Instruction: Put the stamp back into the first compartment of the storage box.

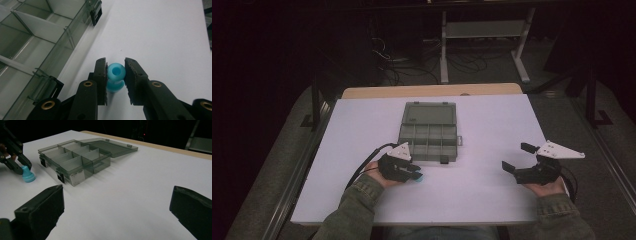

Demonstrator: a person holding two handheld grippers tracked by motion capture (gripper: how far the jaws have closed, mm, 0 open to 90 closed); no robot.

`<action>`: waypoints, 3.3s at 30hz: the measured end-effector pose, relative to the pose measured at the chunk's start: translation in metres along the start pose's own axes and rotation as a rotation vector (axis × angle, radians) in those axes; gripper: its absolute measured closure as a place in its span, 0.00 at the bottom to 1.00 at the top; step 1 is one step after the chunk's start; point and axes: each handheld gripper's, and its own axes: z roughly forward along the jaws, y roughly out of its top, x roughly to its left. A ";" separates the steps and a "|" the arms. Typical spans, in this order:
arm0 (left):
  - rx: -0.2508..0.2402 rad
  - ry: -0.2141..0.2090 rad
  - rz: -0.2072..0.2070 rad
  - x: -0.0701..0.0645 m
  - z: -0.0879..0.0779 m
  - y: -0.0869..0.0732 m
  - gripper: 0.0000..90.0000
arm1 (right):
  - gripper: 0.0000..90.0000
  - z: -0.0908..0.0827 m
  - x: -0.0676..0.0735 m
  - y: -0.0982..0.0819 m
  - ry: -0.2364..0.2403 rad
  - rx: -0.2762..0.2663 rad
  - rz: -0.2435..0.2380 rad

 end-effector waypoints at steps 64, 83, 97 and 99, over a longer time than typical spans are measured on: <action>-0.031 0.030 -0.019 0.039 -0.057 0.051 0.81 | 0.00 0.000 0.001 -0.001 -0.005 0.004 0.001; -0.044 0.063 -0.031 0.060 -0.072 0.068 0.81 | 0.00 -0.001 0.000 -0.002 -0.007 0.004 0.002; -0.065 0.084 -0.076 0.092 -0.074 0.066 0.81 | 0.00 -0.003 0.000 -0.005 -0.006 0.007 0.012; -0.068 0.087 -0.074 0.095 -0.073 0.066 0.81 | 0.00 -0.003 0.000 -0.005 -0.006 0.008 0.016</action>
